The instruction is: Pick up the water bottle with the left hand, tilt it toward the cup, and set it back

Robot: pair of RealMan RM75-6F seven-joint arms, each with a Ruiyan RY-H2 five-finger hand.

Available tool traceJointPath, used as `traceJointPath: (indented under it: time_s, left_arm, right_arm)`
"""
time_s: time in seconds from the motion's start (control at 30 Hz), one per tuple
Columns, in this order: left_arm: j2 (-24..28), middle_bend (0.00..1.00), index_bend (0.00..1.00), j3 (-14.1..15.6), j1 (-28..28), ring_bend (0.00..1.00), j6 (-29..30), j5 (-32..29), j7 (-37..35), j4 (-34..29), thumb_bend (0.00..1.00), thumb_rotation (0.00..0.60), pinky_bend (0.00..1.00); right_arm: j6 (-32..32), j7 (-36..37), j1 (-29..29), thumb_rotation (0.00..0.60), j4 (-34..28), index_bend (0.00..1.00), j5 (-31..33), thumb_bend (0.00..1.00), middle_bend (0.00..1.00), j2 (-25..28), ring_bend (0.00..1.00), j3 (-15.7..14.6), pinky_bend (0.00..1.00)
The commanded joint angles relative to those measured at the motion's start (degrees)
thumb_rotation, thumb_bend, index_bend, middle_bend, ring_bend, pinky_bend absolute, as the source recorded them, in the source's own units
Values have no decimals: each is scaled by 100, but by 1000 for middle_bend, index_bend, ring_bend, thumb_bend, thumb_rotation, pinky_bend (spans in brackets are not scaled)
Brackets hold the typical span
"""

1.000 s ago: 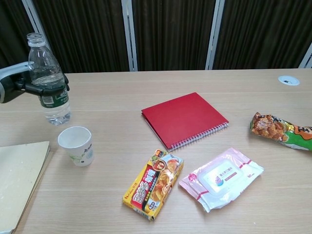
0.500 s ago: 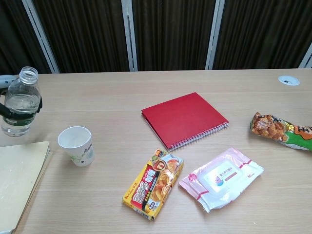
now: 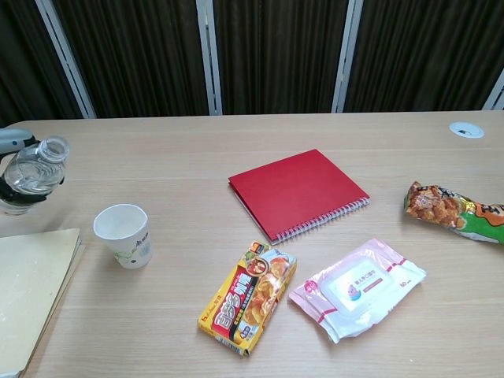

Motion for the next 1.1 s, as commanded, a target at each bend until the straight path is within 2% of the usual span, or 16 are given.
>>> traceJointPath:
  time_s: [0.03, 0.43, 1.1]
  left_arm:
    - [-18, 464, 516, 38, -52, 389, -4, 59, 418, 63, 495, 600, 382]
    - [-5, 464, 515, -74, -193, 389, -13, -5, 1627, -253, 496, 600, 383]
    - [-70, 463, 515, -166, -285, 389, 22, -108, 2839, -422, 496, 600, 383]
  right_arm:
    - [7, 9, -5, 600, -4, 0, 9, 0, 0, 1, 0, 6, 0]
    - [4, 55, -7, 600, 0, 0, 24, 0, 0, 21, 0, 22, 0]
    - [-29, 103, -2, 600, 13, 0, 41, 0, 0, 34, 0, 25, 0]
